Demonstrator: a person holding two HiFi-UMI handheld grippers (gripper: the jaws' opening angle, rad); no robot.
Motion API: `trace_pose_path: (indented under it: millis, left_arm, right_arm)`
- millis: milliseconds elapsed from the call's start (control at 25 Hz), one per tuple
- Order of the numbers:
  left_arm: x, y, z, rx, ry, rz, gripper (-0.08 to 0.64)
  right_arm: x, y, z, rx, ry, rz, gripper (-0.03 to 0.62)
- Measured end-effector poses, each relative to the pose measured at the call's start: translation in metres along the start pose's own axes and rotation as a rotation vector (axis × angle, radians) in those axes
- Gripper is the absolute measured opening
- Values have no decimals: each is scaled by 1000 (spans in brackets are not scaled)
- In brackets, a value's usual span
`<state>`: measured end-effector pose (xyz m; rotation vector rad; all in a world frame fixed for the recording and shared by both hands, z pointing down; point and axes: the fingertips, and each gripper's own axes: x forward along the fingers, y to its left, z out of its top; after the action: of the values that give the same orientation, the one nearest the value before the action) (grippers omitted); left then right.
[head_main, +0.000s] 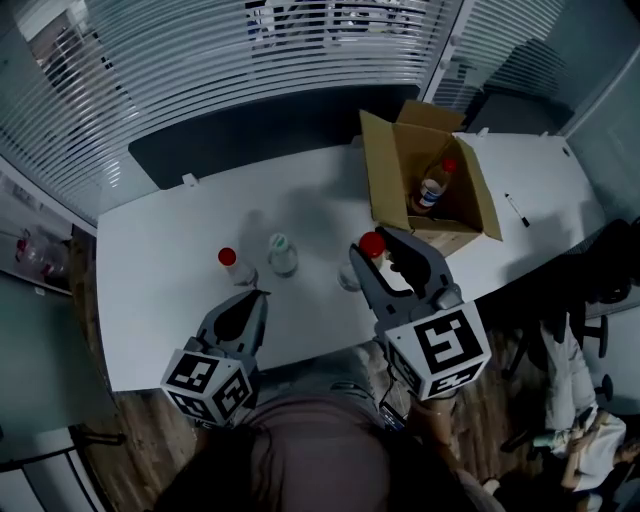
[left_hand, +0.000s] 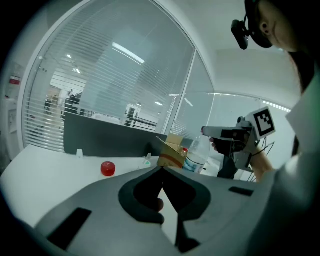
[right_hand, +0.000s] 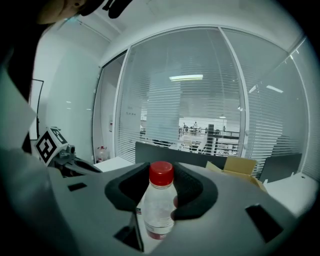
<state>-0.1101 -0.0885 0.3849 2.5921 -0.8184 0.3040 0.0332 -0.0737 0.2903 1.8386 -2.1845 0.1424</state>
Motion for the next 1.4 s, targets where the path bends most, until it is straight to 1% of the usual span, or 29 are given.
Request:
trace_pose_path:
  millis: [240, 480, 960, 1160, 1240, 1400]
  left_arm:
    - [-19, 17, -2, -23, -25, 71, 8]
    - [-43, 39, -4, -48, -56, 161, 9]
    - [-91, 67, -11, -98, -91, 308, 8]
    - [-107, 77, -18, -112, -110, 346, 8]
    - [-112, 78, -19, -115, -114, 361, 9]
    - [-125, 83, -24, -124, -117, 390, 8]
  right_arm:
    - [21, 35, 1, -6, -8, 112, 164]
    - [41, 67, 5, -9, -28, 208, 165]
    - [67, 139, -8, -53, 11, 402, 165]
    - [72, 165, -12, -60, 25, 468, 165]
    - [75, 174, -12, -65, 16, 493, 164]
    - [79, 189, -16, -80, 19, 524, 165]
